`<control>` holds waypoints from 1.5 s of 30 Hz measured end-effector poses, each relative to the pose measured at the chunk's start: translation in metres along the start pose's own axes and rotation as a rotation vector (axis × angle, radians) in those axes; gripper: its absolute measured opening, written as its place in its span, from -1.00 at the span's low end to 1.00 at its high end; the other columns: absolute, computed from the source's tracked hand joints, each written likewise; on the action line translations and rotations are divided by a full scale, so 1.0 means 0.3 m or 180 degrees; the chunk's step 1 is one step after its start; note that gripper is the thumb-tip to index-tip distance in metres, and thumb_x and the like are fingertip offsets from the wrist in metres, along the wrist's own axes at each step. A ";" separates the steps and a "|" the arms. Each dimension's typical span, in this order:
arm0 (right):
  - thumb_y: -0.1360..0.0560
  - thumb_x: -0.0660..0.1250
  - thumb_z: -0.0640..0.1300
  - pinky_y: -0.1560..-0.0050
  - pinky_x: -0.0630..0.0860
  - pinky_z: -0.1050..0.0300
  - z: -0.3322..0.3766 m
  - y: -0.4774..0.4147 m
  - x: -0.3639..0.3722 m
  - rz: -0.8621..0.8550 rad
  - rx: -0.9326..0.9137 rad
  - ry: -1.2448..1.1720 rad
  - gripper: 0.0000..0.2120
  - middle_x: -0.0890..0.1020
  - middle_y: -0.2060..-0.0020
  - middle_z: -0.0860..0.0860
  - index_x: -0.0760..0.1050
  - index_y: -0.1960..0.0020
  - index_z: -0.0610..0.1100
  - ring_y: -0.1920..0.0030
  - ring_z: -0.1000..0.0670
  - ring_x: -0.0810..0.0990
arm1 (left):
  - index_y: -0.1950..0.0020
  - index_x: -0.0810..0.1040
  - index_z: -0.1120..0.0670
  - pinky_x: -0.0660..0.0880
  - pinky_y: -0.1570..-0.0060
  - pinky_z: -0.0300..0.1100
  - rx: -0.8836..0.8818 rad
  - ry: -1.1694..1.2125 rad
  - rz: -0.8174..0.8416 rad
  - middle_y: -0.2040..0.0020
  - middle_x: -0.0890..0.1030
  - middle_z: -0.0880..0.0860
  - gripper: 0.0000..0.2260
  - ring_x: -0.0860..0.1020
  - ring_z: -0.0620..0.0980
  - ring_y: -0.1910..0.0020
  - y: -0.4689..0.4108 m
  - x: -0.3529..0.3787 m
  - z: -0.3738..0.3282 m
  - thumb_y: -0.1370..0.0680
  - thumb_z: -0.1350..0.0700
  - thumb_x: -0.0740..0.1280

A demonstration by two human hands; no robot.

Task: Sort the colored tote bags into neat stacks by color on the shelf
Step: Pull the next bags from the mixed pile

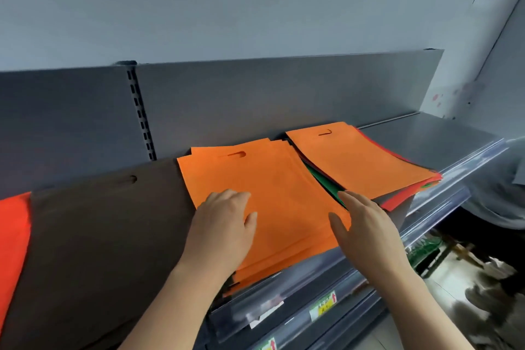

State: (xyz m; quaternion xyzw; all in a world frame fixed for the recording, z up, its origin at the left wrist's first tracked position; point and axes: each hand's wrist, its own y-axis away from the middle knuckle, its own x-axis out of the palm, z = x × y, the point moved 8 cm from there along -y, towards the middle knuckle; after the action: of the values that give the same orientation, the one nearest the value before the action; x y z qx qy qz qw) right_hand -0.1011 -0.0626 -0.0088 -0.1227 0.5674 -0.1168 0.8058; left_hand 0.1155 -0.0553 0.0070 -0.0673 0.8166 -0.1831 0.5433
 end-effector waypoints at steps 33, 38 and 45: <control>-0.52 0.20 -0.01 0.22 0.25 0.09 -0.876 -0.592 0.066 0.0253 -0.0698 -0.0097 -0.70 0.49 0.33 0.00 0.31 0.33 -0.10 0.22 -0.09 0.43 | -0.33 0.34 0.13 0.45 -0.06 -0.10 -0.1867 0.0283 -0.0240 -0.18 0.54 0.10 -0.58 0.52 0.10 -0.13 -0.431 0.555 -0.484 -0.50 0.18 0.36; -0.56 0.16 -0.04 0.20 0.19 0.15 -0.866 -0.580 0.080 0.0228 -0.0905 0.0098 -0.70 0.43 0.38 0.04 0.32 0.33 -0.09 0.28 -0.04 0.41 | -0.34 0.31 0.18 0.40 -0.03 -0.16 -0.2106 0.0449 -0.0186 -0.22 0.50 0.13 -0.54 0.49 0.12 -0.18 -0.416 0.573 -0.489 -0.50 0.13 0.39; -0.54 0.18 -0.02 0.16 0.23 0.16 -0.872 -0.576 0.070 0.0188 -0.0991 0.0020 -0.72 0.43 0.39 0.06 0.36 0.32 -0.08 0.31 -0.02 0.39 | -0.36 0.29 0.17 0.35 0.10 -0.19 -0.2239 0.0764 -0.0279 -0.16 0.50 0.12 -0.51 0.49 0.11 -0.05 -0.437 0.574 -0.499 -0.49 0.20 0.39</control>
State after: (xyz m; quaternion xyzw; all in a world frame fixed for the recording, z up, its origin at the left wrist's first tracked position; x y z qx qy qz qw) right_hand -0.3493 -0.2494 -0.0555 -0.2290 0.5846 -0.0040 0.7783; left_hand -0.1017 -0.1959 -0.0413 -0.2628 0.8838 0.0790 0.3790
